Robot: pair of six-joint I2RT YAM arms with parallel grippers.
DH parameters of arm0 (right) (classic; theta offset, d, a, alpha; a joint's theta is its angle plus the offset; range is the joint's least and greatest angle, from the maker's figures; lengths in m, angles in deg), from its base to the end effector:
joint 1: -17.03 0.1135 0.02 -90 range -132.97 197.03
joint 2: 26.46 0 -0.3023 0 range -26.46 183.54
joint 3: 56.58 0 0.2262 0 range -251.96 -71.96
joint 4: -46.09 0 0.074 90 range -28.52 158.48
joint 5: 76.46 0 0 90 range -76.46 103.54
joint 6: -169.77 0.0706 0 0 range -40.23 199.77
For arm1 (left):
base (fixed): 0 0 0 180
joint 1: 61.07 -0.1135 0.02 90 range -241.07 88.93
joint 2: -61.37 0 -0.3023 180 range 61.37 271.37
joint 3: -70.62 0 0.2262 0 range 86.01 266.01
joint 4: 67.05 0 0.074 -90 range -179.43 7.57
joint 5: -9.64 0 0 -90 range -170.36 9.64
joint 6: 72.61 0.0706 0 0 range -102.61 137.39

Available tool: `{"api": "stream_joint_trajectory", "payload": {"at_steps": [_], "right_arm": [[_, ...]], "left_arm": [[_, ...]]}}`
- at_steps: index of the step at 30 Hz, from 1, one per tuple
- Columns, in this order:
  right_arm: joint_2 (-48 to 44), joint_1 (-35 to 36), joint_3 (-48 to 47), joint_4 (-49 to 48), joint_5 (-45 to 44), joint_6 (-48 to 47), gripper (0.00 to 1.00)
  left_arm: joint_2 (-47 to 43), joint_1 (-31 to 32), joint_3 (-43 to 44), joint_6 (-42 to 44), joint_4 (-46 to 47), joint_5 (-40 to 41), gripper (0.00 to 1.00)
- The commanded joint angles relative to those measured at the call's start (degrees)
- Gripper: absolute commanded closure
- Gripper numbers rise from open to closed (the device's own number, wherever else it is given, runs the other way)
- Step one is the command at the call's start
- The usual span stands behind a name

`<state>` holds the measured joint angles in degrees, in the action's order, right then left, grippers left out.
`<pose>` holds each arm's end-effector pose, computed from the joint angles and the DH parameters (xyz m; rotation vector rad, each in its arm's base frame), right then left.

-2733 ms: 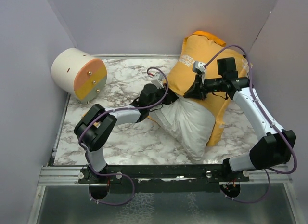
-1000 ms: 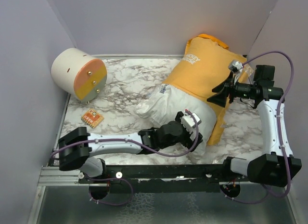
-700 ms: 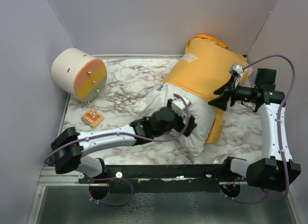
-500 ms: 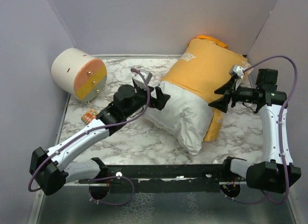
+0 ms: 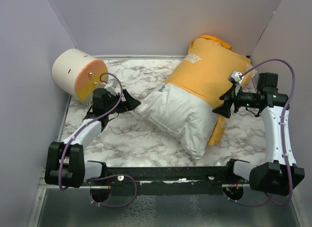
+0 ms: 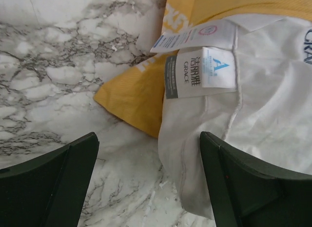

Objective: Put the pillow into the pillowcase
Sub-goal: Stuff the pillow into the pillowcase.

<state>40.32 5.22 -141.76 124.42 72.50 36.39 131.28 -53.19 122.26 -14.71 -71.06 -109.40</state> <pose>0.1795 0.0243 0.3672 -0.8810 1.9405 0.7935 0.2494 -0.0691 0.2750 -0.0798 2.0289 -0.9458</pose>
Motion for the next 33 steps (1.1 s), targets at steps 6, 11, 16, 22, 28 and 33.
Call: {"api": "stream_joint_trajectory", "payload": {"at_steps": [6, 11, 16, 22, 28, 33], "right_arm": [[1.0, -0.2, -1.0, 6.9, 1.0, -10.6, 0.18], [1.7, 0.5, -7.0, 17.3, 13.5, -24.3, 0.02], [-0.8, 18.5, -8.7, -1.5, 5.5, -8.5, 0.00], [5.3, 41.2, -9.1, -13.4, -17.9, -2.9, 0.00], [8.2, 48.6, -3.2, -22.5, -36.8, -7.1, 0.00], [5.0, 48.7, 6.1, -28.4, -45.2, -8.6, 0.10]], "left_arm": [[8.1, 0.9, -1.6, -7.9, 17.3, -7.1, 0.16], [12.4, 2.9, 1.2, -4.4, 16.3, -4.9, 0.15], [14.9, 6.4, 2.7, -8.0, 22.1, -8.9, 0.20], [15.3, 17.4, 6.1, -8.0, 20.7, -8.0, 0.23], [13.5, 24.9, 6.8, -8.7, 21.3, -6.4, 0.22], [10.8, 27.6, 8.1, -6.4, 17.4, -6.4, 0.21]]}}
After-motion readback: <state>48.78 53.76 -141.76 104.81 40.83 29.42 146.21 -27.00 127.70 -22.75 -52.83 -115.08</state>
